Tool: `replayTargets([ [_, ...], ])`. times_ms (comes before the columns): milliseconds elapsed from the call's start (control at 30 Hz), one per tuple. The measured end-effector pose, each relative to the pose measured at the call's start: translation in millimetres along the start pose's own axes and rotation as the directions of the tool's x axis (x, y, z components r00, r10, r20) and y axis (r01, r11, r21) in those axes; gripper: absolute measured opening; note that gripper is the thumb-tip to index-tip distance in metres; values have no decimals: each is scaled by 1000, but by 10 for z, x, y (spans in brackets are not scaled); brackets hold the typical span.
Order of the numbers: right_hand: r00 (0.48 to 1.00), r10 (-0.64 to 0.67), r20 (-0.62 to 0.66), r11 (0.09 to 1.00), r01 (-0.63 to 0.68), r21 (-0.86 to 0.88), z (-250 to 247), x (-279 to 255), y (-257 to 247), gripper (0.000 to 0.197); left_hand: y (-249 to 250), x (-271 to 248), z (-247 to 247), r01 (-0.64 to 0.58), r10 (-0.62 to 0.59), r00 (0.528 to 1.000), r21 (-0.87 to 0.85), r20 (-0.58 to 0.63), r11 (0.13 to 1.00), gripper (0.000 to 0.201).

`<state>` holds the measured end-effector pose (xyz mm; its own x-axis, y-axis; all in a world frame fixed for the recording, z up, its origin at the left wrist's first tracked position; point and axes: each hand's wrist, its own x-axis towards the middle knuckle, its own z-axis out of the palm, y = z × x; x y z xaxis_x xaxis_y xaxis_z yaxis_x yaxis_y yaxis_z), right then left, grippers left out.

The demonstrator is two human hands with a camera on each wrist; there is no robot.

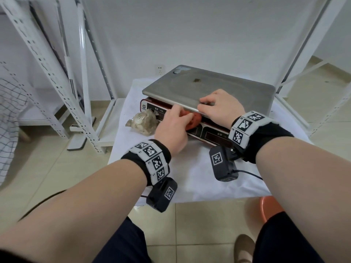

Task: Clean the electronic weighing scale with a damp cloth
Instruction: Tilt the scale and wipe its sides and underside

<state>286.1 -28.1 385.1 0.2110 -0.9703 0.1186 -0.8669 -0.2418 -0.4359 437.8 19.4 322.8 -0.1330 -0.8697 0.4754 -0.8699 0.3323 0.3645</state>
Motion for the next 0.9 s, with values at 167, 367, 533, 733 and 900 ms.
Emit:
replayTargets([
  [167, 1000, -21, -1, 999, 21, 31, -36, -14, 3, 30, -85, 16, -46, 79, -81, 996, 101, 21, 992, 33],
  [367, 998, -59, 36, 996, 56, 72, -105, -47, 13, 31, -6, 7, -21, 151, -152, 988, 16, 3, 988, 33],
  [533, 999, 40, 12, 927, -41, 372, -179, -70, 60, 20, 388, -110, 112, 55, -52, 997, -62, 58, 997, 36],
  [733, 968, 173, -182, 861, -59, 505, -280, -224, 306, 19, 690, -190, 194, -3, 10, 996, -82, 89, 997, 37],
  [900, 961, 169, -220, 891, -54, 450, -370, -404, 453, 16, 907, -235, 198, -20, 30, 990, -72, 141, 997, 39],
])
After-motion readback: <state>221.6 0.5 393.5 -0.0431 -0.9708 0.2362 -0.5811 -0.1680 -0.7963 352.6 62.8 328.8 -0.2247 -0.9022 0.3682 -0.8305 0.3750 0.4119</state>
